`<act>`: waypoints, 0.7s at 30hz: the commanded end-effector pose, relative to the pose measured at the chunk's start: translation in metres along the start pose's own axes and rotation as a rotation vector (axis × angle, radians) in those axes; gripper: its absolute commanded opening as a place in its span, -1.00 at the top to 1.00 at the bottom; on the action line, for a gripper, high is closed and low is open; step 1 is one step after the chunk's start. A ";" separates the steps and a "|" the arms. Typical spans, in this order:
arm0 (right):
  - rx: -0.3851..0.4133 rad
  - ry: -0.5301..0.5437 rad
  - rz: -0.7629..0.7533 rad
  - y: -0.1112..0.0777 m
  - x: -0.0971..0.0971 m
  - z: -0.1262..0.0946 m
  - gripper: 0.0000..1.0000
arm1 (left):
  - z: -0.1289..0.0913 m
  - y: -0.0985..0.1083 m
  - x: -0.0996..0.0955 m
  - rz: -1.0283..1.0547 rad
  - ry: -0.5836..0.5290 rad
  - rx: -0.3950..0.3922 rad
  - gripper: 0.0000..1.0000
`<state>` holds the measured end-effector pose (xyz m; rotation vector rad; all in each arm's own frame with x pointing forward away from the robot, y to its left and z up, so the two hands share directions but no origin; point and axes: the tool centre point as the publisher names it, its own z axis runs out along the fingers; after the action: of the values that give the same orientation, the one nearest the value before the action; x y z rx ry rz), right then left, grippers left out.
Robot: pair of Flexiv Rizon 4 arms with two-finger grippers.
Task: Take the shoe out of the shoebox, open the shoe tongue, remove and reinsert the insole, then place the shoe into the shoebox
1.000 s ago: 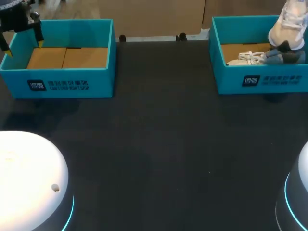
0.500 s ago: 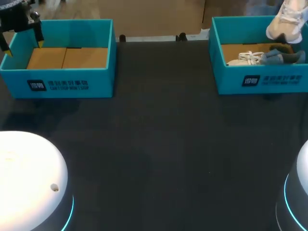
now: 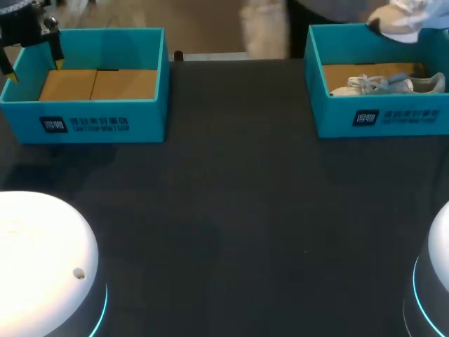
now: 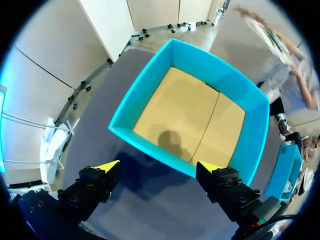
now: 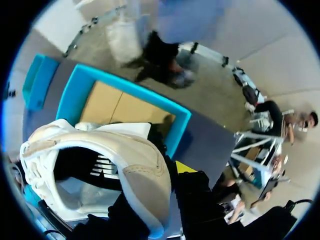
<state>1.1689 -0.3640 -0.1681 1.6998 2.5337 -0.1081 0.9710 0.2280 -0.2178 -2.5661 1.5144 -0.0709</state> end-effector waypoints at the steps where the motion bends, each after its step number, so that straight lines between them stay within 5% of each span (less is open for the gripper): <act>1: 0.013 0.028 0.031 0.006 -0.006 -0.003 1.00 | 0.000 0.000 0.000 0.000 -0.001 0.001 -1.00; 5: 0.013 0.028 0.031 0.006 -0.006 -0.003 1.00 | 0.000 0.000 0.000 0.000 -0.001 0.001 -1.00; 16: 0.020 -0.122 0.326 0.017 0.007 0.028 1.00 | 0.000 0.000 0.000 0.000 -0.001 0.001 -1.00; 21: 0.050 -0.259 0.440 0.010 0.009 0.037 1.00 | 0.000 0.000 0.000 0.000 -0.001 0.001 -1.00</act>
<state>1.1881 -0.3658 -0.2003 2.0893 2.0404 -0.2749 0.9708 0.2278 -0.2179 -2.5656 1.5141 -0.0711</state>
